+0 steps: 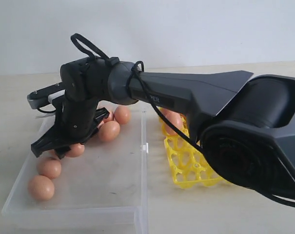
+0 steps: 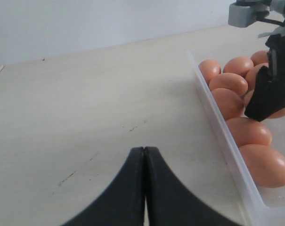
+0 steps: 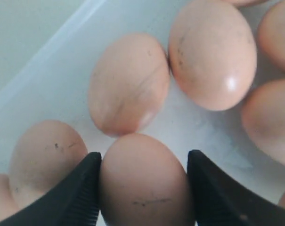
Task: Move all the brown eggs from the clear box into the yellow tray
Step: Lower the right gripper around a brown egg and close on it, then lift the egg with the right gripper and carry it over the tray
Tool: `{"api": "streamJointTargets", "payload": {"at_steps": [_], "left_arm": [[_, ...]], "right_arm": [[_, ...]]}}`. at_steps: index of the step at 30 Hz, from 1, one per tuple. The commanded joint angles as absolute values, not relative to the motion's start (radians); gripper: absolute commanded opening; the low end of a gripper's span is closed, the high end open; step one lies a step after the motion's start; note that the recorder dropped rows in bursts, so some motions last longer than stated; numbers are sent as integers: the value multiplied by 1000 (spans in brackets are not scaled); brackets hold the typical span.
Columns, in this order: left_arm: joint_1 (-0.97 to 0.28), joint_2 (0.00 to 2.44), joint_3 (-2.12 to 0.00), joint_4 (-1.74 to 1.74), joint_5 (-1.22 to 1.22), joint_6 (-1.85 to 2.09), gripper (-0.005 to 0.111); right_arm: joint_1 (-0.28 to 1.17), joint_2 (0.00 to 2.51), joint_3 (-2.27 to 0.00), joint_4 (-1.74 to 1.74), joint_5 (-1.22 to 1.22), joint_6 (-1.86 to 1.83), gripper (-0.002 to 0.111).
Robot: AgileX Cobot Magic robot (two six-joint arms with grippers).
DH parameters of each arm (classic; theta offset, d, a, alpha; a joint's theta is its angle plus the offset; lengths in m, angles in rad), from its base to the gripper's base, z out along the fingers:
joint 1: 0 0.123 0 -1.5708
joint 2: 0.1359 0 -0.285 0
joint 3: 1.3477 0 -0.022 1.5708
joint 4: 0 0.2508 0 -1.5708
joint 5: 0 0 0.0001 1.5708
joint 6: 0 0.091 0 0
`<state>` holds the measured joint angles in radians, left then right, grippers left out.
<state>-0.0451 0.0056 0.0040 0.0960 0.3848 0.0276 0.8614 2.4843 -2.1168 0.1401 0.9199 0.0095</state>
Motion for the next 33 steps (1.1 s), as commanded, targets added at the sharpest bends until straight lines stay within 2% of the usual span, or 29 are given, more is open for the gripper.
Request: {"api": "streamJointTargets", "payload": {"at_steps": [1,3,8,14,17,20,26,33], "left_arm": [[-50,0,0,95,379,22,0],[-50,0,0,95,379,22,0],[-50,0,0,95,379,22,0],[-50,0,0,95,379,22,0],[-50,0,0,95,379,22,0],[-50,0,0,95,379,22,0],[-50,0,0,95,379,22,0],[-50,0,0,95,379,22,0]], "right_arm": [[885,2414,-2101,120,900,-19,0],[902,2372,-2055,132,863,-49,0],[931,2206,-1764,193,561,-102,0],[929,1963,-1333,380,106,-321,0],[908,1795,-1040,605,-211,-517,0],[868,1690,-874,678,-376,-558,0],[700,1562,-695,670,-420,-475,0],[535,1585,-655,424,-426,-253,0]]}}
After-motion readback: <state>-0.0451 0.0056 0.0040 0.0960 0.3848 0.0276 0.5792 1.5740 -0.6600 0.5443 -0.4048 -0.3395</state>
